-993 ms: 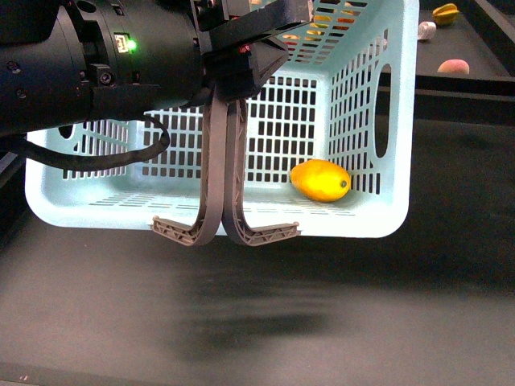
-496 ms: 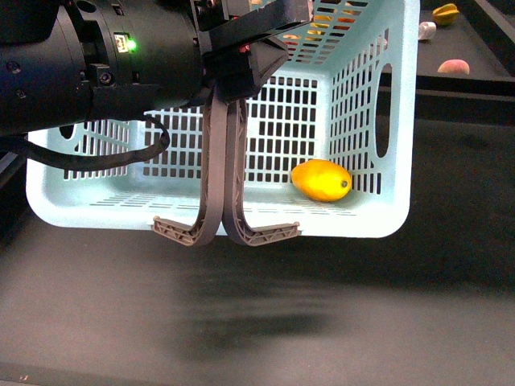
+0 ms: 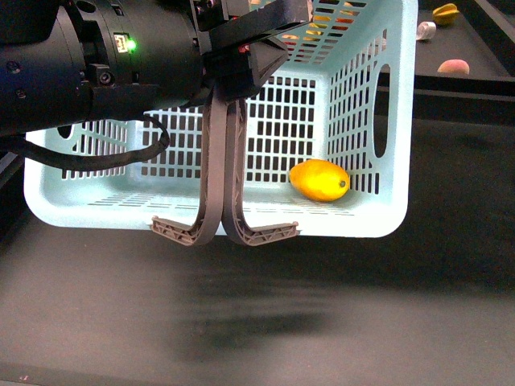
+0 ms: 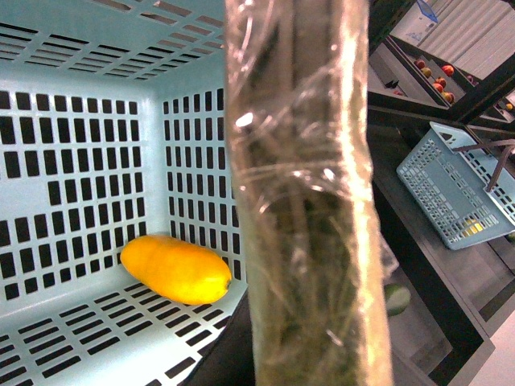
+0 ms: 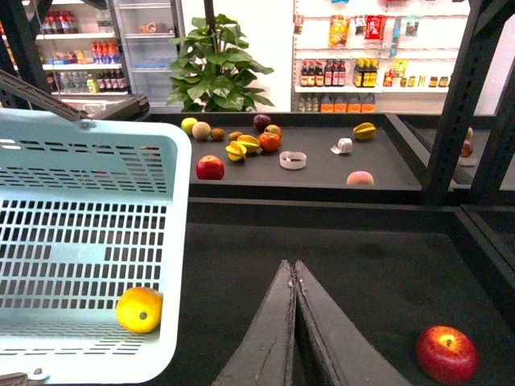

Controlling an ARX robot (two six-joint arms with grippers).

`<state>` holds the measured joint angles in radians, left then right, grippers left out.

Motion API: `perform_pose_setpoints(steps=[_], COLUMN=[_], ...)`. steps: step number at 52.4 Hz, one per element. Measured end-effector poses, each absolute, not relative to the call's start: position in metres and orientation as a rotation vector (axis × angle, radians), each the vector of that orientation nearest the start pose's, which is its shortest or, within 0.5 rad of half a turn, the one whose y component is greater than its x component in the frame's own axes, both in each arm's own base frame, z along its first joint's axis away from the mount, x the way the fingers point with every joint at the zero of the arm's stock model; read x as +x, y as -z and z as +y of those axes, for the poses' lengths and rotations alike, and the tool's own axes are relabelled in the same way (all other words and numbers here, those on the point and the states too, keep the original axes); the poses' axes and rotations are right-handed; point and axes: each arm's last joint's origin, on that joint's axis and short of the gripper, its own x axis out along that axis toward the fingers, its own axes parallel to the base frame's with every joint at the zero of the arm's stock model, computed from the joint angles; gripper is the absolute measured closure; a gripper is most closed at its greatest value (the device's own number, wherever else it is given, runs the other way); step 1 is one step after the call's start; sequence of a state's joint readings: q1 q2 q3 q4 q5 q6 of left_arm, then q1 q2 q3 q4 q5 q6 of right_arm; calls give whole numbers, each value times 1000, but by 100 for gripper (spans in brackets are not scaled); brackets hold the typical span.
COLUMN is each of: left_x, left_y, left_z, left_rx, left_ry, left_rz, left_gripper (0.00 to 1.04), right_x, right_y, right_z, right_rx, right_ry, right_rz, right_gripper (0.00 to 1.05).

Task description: Pick mango with right arm and hold basket with left

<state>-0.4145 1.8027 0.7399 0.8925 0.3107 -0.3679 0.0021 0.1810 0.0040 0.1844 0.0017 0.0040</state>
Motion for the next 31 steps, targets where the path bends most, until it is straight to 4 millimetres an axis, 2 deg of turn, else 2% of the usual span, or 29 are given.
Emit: perform_pose_setpoints(steps=[10,31], left_x=[313,313], left_y=[-159,-159], left_z=[-148,-148], left_rx=[-341,-341], left_ry=[683,683], left_rz=[305,305], left_gripper=[97,97], right_x=[98,98], right_y=[-165,-165], right_z=[0,0], right_rx=[4,4], right_ry=[-2,-2], right_rz=[1,-1], right_gripper=[103,103])
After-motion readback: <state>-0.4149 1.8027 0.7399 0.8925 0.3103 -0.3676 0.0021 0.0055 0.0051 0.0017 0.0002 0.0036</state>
